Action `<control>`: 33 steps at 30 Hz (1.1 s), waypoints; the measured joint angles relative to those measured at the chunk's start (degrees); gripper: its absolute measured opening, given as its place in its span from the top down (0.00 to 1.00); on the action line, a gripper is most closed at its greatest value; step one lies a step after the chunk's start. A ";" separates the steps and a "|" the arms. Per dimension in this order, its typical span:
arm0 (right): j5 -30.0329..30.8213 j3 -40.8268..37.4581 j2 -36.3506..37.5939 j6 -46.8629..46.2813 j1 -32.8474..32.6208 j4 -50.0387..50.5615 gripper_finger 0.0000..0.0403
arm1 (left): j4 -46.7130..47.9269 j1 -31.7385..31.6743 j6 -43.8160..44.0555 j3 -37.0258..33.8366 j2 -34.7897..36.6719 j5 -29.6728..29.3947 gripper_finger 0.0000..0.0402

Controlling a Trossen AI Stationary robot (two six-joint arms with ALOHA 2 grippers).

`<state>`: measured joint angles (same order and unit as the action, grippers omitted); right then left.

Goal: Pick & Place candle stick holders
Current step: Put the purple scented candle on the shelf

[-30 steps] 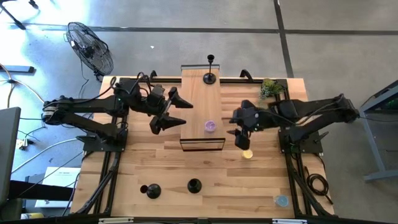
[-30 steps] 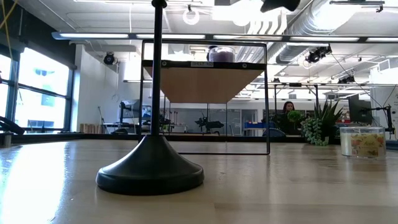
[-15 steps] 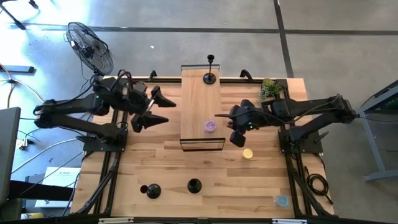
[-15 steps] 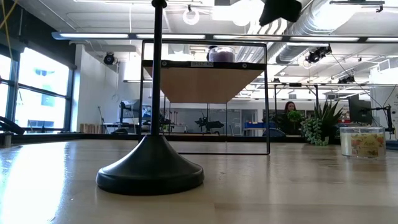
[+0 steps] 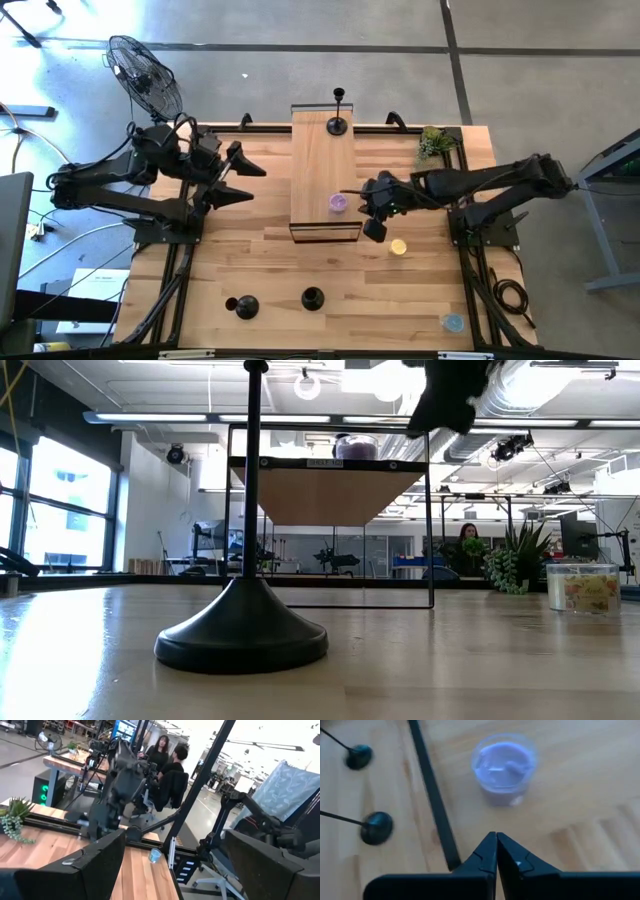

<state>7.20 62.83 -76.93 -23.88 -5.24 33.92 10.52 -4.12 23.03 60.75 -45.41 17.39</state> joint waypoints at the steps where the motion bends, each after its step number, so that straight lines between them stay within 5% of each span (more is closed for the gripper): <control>1: -1.00 -1.68 -0.02 -0.10 0.21 -2.63 1.00 | 0.08 0.00 0.00 0.00 0.10 -0.20 0.17; 9: -3.11 -7.61 -0.02 -0.24 2.01 -12.35 1.00 | 2.12 0.00 -0.61 0.04 -0.18 -1.13 0.17; 27: -9.67 -7.41 -0.34 6.04 8.34 -15.80 1.00 | 20.99 0.00 -2.40 0.04 -0.30 -22.05 0.17; 33: -13.65 -7.39 -3.24 6.84 9.16 -19.63 1.00 | 24.15 0.02 -2.77 0.04 -0.58 -23.01 0.17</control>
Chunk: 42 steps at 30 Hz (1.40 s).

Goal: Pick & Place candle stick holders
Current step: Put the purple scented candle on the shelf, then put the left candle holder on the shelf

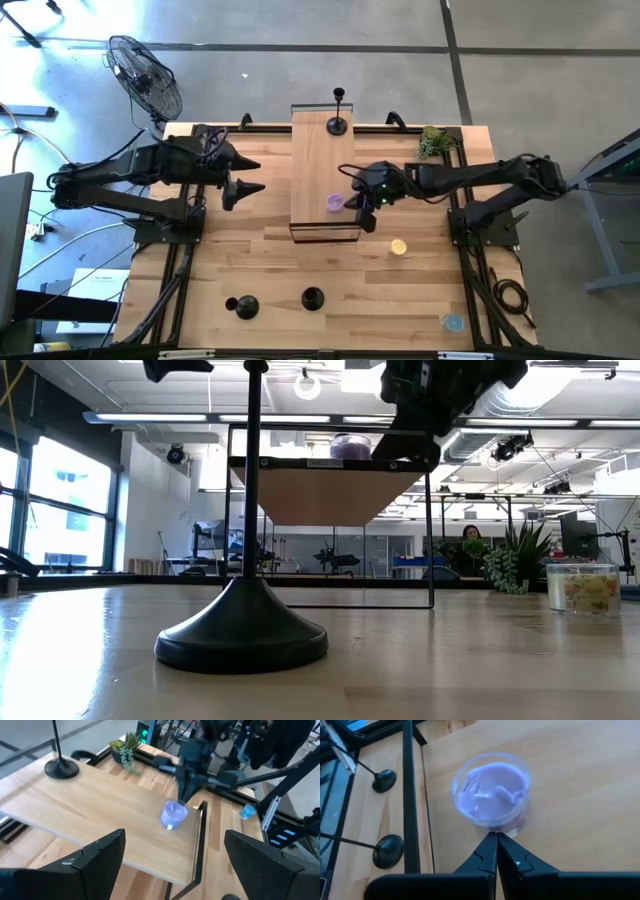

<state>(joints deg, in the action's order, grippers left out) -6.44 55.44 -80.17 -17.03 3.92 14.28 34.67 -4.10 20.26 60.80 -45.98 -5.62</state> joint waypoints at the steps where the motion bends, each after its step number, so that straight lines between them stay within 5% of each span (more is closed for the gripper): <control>1: -0.55 0.00 -0.86 0.69 0.00 -1.28 1.00 | -0.22 0.00 -0.47 0.00 0.01 -0.01 0.17; 9: -4.30 0.25 -5.85 2.74 1.55 -9.79 1.00 | -0.19 0.00 -0.68 0.00 -0.01 -0.06 0.17; 16: -6.56 8.29 -9.38 8.55 3.98 -7.92 1.00 | -0.18 -0.01 -0.66 0.00 -0.01 -0.03 0.17; 28: -3.00 27.74 -15.16 17.22 4.79 13.16 1.00 | 0.51 -0.02 -0.42 0.00 0.01 2.37 0.17; 42: 9.36 45.37 -8.37 14.30 -3.66 40.35 1.00 | 2.82 -0.01 -0.25 0.00 -0.01 4.49 0.17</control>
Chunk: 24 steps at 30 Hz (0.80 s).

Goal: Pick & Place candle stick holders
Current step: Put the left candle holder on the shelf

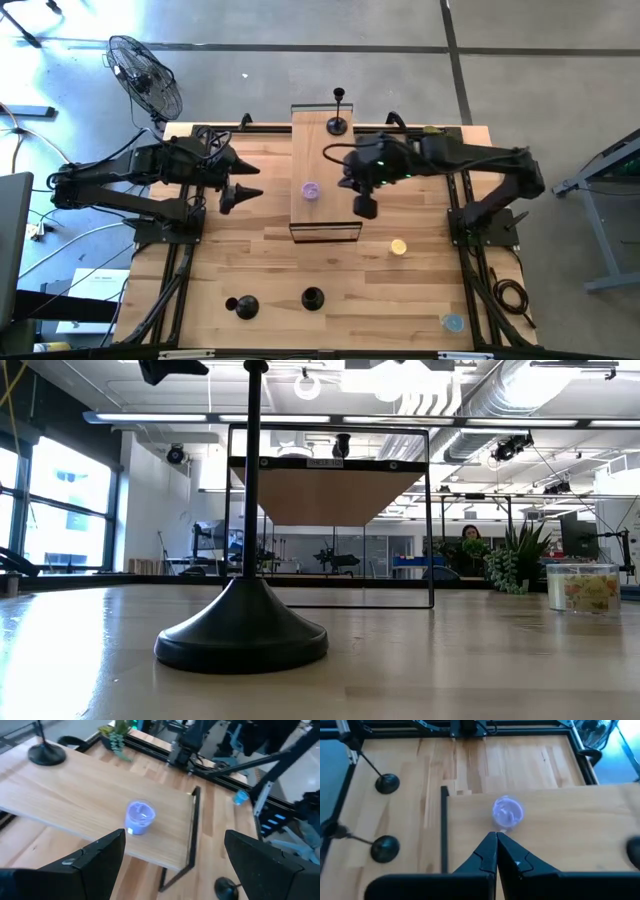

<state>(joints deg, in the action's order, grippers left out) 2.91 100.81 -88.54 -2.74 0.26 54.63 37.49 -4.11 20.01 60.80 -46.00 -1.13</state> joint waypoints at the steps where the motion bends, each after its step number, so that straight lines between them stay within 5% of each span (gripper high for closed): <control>1: 0.75 0.39 0.78 -0.95 -0.68 1.10 1.00 | -0.04 0.01 0.01 0.00 0.01 0.62 0.17; 7: 5.07 -0.69 5.80 -8.09 -5.18 4.97 1.00 | -0.04 -0.01 1.36 0.00 0.17 5.58 0.17; 15: 13.47 -3.77 11.46 -16.55 -14.13 7.92 1.00 | 0.07 0.01 4.44 0.00 1.02 26.02 0.17; 24: 28.39 -4.23 11.65 -20.45 -21.52 7.19 1.00 | 1.83 0.03 10.46 0.00 3.24 29.55 0.17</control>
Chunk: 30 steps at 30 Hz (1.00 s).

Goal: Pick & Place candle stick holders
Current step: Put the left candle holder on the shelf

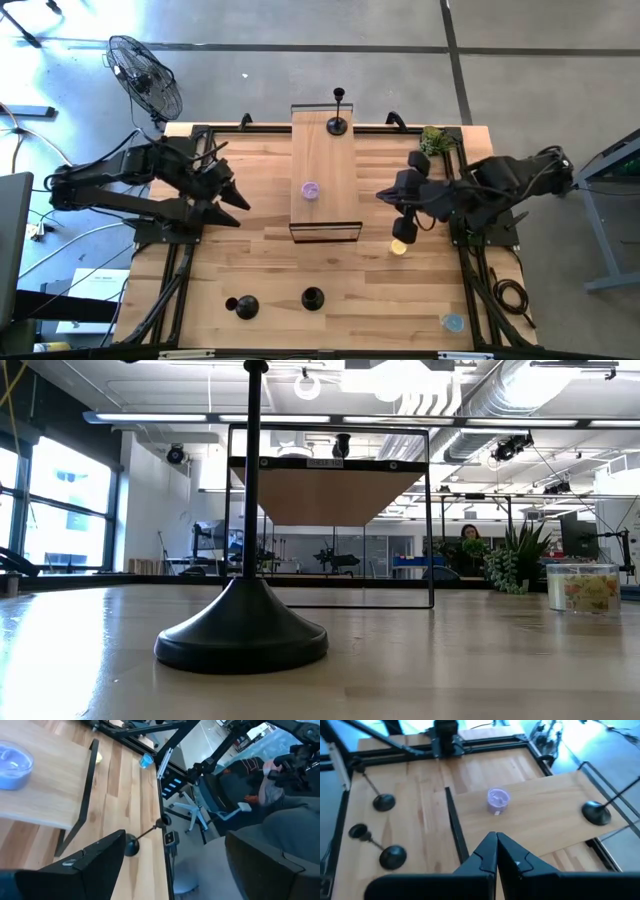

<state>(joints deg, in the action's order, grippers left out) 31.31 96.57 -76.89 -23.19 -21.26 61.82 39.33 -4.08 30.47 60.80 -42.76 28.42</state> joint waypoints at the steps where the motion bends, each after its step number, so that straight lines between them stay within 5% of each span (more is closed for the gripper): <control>1: 0.93 0.00 -0.32 -0.74 -0.68 0.01 1.00 | 0.71 0.00 -0.43 0.00 0.44 -0.03 0.17; 13: 2.77 0.00 -4.24 -1.83 -6.38 0.04 1.00 | 1.77 -0.02 -0.04 0.00 3.75 -12.25 0.08; 22: 0.26 0.00 -4.00 -3.92 -12.38 0.07 1.00 | -11.84 1.68 2.35 -5.32 1.69 -3.76 0.03; 30: 4.87 0.00 -4.06 -7.12 -21.04 0.07 1.00 | -14.71 13.31 10.33 -10.02 -0.98 -21.01 0.03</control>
<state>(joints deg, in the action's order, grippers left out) 36.18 96.57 -80.95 -30.31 -42.30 61.89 24.61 9.24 40.80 50.77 -43.74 7.41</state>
